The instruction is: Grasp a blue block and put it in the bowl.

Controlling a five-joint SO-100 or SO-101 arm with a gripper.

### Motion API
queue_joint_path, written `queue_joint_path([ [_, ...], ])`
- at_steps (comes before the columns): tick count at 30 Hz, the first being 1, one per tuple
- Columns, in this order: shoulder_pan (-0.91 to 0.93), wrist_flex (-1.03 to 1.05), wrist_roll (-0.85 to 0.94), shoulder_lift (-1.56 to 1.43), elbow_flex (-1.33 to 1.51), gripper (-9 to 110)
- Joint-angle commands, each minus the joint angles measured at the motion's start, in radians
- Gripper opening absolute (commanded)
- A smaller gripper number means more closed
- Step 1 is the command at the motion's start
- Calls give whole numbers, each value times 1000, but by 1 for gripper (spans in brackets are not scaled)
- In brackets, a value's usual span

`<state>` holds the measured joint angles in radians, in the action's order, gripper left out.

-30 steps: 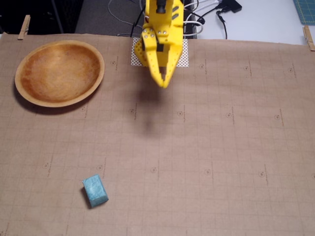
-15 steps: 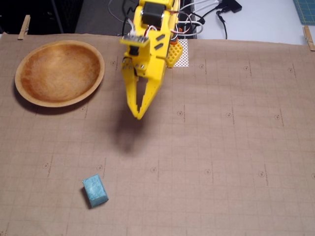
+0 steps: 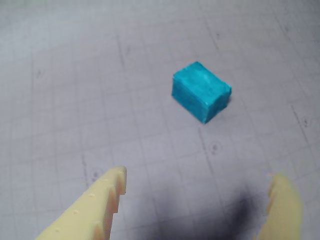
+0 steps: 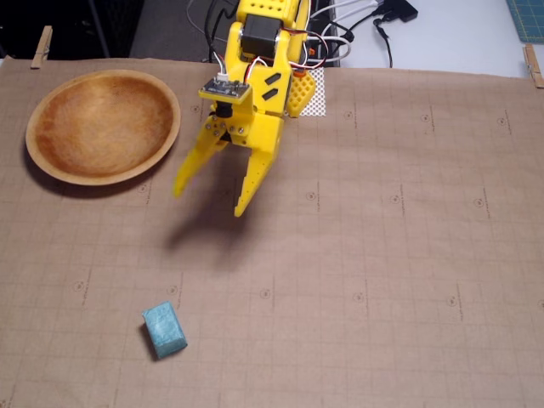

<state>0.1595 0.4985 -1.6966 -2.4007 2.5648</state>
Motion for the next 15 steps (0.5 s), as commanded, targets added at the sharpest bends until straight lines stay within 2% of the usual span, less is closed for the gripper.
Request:
queue_joint_path([
  [1,-8,-52,-9,15,-67,38],
  [8,-9,-397,2,147,41,40],
  [15,-58,-710,-2,423,46,39],
])
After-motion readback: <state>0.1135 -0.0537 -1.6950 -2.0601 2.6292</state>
